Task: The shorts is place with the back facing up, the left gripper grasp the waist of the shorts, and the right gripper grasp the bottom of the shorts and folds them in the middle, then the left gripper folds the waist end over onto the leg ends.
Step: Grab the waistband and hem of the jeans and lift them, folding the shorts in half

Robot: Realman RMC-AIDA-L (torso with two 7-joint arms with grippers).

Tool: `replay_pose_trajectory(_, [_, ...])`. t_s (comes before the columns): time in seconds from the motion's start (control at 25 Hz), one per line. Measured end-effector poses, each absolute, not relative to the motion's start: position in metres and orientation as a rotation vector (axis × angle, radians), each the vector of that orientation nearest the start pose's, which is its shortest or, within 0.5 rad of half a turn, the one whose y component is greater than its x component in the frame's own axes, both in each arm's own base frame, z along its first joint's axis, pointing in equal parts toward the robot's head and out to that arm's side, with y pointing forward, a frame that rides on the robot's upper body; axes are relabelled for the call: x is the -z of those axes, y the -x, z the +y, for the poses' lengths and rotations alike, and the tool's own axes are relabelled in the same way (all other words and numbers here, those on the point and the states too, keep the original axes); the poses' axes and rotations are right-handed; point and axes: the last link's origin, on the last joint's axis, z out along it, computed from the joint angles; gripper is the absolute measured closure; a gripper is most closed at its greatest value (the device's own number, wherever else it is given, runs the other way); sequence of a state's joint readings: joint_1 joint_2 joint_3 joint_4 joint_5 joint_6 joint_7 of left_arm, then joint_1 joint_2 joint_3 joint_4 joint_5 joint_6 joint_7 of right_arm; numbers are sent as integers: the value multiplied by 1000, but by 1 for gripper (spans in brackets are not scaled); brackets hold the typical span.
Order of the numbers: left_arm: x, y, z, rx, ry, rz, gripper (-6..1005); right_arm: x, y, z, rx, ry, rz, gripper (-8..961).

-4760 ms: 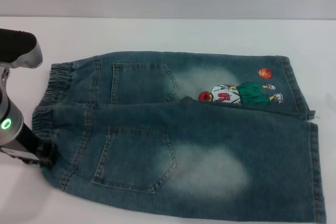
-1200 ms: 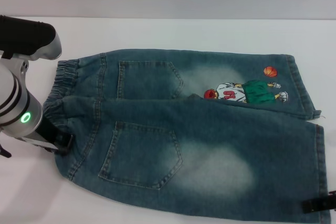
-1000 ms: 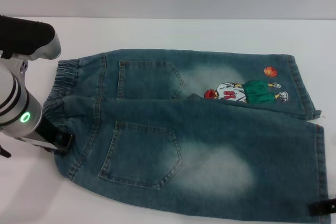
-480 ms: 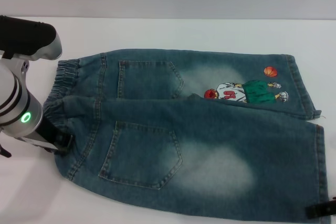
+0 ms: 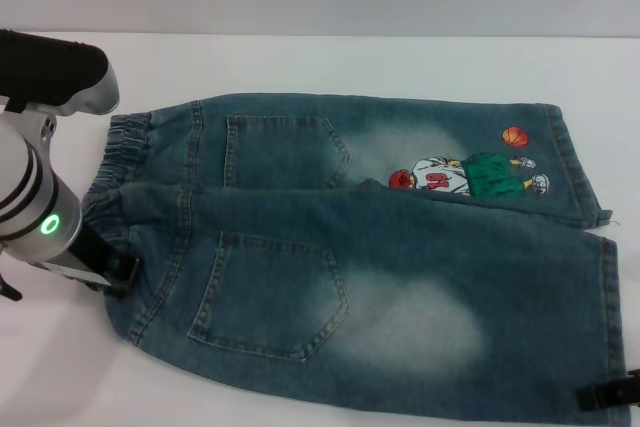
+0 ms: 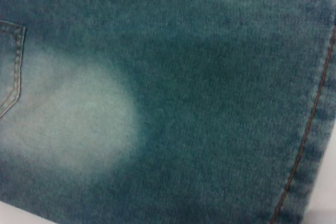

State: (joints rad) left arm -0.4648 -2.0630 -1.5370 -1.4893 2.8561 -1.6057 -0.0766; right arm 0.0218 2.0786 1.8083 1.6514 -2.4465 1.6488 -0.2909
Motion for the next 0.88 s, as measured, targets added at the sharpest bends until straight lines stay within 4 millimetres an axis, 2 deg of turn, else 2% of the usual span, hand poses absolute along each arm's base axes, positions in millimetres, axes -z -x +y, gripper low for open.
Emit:
replay_pose_trajectory(0.68, [-2, 217, 323, -633, 2006, -1398, 763, -28, -270, 237, 255, 2220, 1703, 262])
replay_pose_trajectory(0.88, [-2, 217, 323, -633, 2007, -1397, 763, -29, -268, 237, 263, 2253, 1673, 309])
